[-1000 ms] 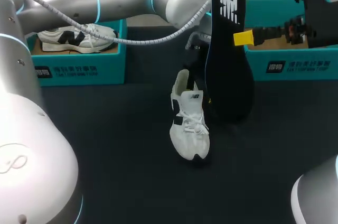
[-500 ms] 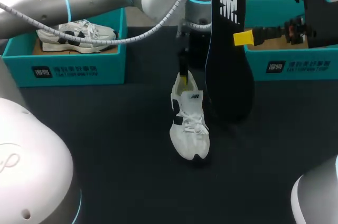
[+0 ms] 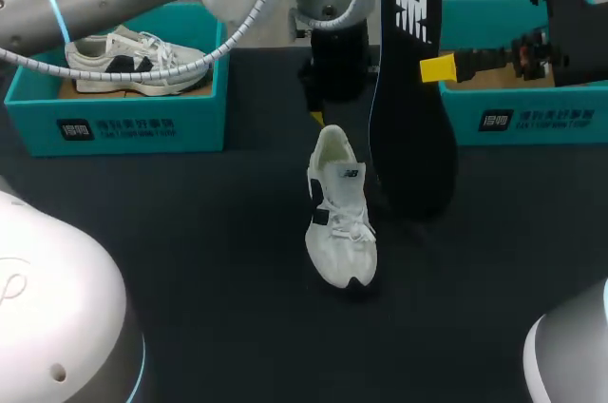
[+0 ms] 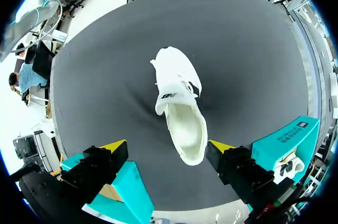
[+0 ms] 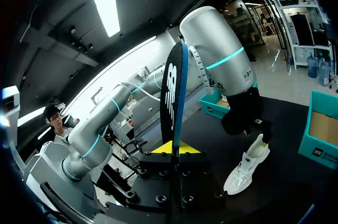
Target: Take the shoe out of the shoebox, open the shoe tongue, remove and reinsert the insole, then place the shoe into the shoebox
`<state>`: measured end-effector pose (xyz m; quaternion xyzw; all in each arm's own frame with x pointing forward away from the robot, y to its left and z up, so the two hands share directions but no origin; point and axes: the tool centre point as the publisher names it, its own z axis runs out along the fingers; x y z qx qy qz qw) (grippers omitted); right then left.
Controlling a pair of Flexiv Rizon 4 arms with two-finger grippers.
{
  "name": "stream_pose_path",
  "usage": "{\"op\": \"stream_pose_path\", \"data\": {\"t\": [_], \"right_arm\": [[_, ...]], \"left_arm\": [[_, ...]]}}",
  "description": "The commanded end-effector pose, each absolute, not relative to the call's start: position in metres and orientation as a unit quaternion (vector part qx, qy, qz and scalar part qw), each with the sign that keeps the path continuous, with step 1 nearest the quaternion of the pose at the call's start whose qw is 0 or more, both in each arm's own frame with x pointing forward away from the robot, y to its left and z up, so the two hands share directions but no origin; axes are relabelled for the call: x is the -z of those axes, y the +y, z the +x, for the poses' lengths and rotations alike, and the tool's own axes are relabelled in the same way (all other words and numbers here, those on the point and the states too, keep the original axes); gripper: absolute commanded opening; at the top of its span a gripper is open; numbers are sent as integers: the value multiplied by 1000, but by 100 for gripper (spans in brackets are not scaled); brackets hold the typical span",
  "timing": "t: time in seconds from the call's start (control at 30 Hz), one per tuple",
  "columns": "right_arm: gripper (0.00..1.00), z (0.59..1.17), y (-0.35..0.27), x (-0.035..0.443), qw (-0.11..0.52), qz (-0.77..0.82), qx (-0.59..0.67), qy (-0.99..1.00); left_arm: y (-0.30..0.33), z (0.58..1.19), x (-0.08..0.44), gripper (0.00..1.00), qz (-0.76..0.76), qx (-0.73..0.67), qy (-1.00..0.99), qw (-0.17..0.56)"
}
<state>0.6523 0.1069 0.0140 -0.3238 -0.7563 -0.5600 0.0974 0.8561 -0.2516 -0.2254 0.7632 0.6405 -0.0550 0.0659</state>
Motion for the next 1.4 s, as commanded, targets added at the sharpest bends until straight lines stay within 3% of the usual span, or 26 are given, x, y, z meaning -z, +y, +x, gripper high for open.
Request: {"op": "stream_pose_path", "data": {"t": [0.03, 0.33, 0.5, 1.2, 1.4], "right_arm": [[0, 655, 109, -15, 99, -324, 558, -757], [0, 655, 109, -15, 99, -324, 558, -757], [0, 667, 107, -14, 122, -337, 564, -744], [0, 746, 68, -45, 213, -410, 512, -724], [0, 764, 64, -44, 254, -430, 495, -711]], "left_arm": [[-246, 852, 222, 100, 762, 41, 641, 87], [-246, 852, 222, 100, 762, 41, 641, 87], [-240, 854, 220, 100, 729, 142, 656, 139], [-235, 850, 179, 100, 674, 300, 605, 297], [-237, 845, 155, 100, 667, 318, 559, 375]]}}
